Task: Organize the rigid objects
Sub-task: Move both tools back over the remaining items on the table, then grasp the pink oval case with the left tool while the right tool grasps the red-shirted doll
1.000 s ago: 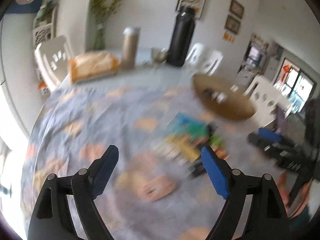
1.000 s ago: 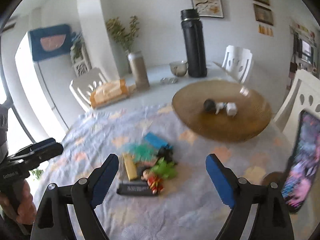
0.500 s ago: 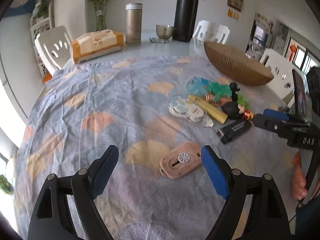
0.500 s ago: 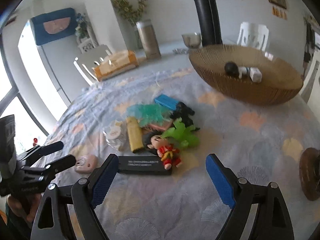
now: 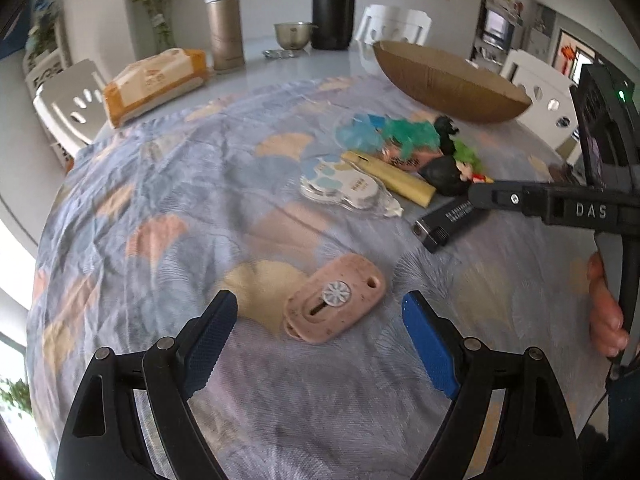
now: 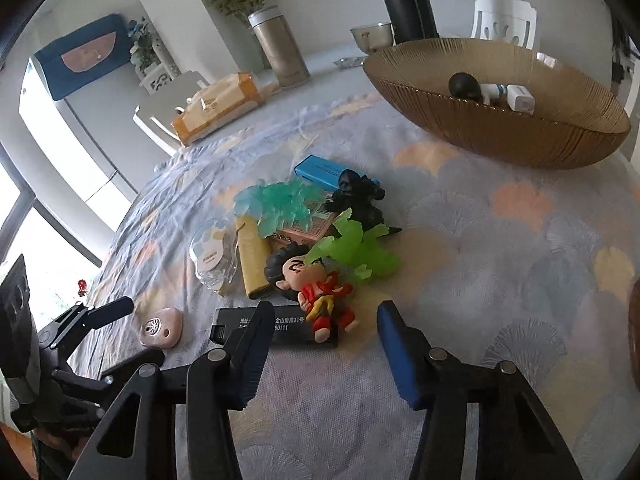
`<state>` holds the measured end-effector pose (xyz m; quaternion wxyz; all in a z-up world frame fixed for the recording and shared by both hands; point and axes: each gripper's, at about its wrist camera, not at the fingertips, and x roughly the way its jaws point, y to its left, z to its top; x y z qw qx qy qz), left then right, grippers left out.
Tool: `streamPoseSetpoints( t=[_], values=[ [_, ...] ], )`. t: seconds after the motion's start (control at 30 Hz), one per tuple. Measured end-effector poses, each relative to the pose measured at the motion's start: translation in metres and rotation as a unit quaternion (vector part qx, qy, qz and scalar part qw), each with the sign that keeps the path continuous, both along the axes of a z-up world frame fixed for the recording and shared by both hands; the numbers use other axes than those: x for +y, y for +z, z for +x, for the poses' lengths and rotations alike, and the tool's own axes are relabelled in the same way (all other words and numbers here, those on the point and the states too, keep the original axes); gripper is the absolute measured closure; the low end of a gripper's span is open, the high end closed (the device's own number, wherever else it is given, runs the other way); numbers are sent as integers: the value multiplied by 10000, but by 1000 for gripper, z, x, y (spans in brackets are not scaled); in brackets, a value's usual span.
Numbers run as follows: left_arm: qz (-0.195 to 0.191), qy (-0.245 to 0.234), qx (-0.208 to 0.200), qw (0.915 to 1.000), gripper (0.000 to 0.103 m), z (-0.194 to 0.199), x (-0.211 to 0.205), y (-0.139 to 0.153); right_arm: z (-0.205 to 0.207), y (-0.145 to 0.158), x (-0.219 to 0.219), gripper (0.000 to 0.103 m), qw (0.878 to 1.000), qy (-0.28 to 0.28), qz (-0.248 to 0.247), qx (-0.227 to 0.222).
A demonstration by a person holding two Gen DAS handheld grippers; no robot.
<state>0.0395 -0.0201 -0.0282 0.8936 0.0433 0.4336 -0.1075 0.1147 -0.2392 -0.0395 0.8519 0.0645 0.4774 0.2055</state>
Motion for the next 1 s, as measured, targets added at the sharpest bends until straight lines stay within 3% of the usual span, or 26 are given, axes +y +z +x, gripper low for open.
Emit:
streamPoseSetpoints(
  t=[0.27, 0.3, 0.33, 0.4, 0.43, 0.53, 0.67, 1.0],
  values=[
    [12, -77, 40, 10000, 24, 0, -3, -1, 1, 0, 1, 55, 10000, -9, 36, -1],
    [-8, -103, 38, 9999, 33, 1, -2, -1, 2, -1, 2, 66, 10000, 36, 37, 19],
    [-8, -124, 49, 9999, 49, 1, -3, -2, 2, -1, 4, 73, 10000, 78, 42, 31],
    [40, -181, -17, 9998, 64, -1, -5, -1, -1, 2, 6, 79, 9999, 102, -22, -86],
    [49, -229, -46, 9997, 66, -2, -7, -1, -3, 4, 8, 80, 9998, 111, -74, -169],
    [142, -79, -207, 9997, 66, -4, -6, 4, -11, 11, 7, 83, 9993, 60, -100, -343],
    [-601, 158, -417, 9972, 66, -12, 8, 17, -31, 17, -8, 83, 9993, -71, -69, -372],
    [-268, 218, -527, 9980, 66, -16, -3, 12, -78, 6, -24, 83, 9970, 63, -696, -326]
  ],
)
